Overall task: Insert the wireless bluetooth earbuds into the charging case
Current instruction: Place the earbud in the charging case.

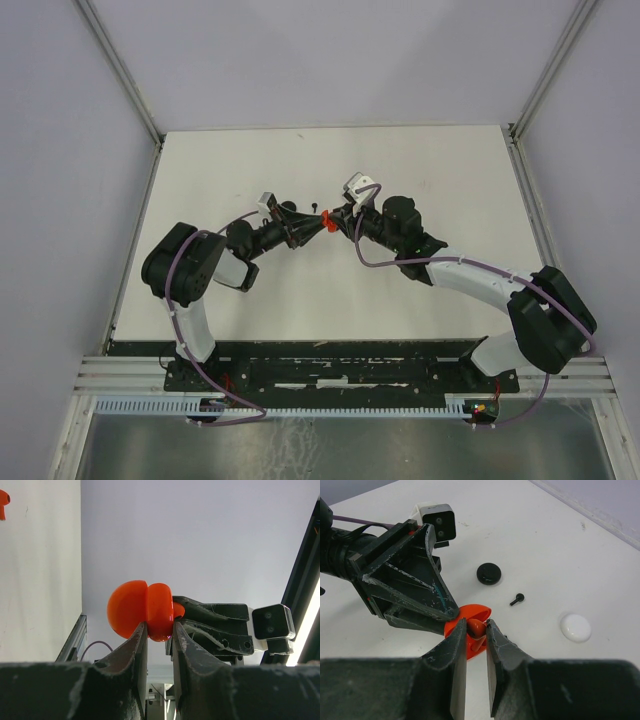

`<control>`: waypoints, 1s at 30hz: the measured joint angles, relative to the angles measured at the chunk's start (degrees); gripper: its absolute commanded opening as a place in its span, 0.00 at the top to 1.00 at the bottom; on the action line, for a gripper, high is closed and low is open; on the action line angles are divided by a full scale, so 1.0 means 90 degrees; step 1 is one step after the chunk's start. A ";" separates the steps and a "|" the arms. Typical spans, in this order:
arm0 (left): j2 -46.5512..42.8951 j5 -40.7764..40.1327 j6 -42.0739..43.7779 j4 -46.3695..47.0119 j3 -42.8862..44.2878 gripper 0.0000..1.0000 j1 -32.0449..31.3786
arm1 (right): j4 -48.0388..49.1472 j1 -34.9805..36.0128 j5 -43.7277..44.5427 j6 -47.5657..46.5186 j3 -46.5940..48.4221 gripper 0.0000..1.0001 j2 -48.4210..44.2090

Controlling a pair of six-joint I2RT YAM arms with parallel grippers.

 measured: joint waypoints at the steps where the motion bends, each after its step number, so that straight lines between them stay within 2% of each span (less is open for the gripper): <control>1: 0.0000 0.0000 -0.0002 0.0000 0.0000 0.97 0.0000 | 0.0007 0.0000 0.0002 -0.0002 -0.0005 0.98 0.0000; 30: 0.0000 -0.0197 -0.0515 -0.0005 0.0029 0.97 -0.0063 | 0.0338 0.0010 0.0032 -0.0209 -0.0087 0.98 0.0073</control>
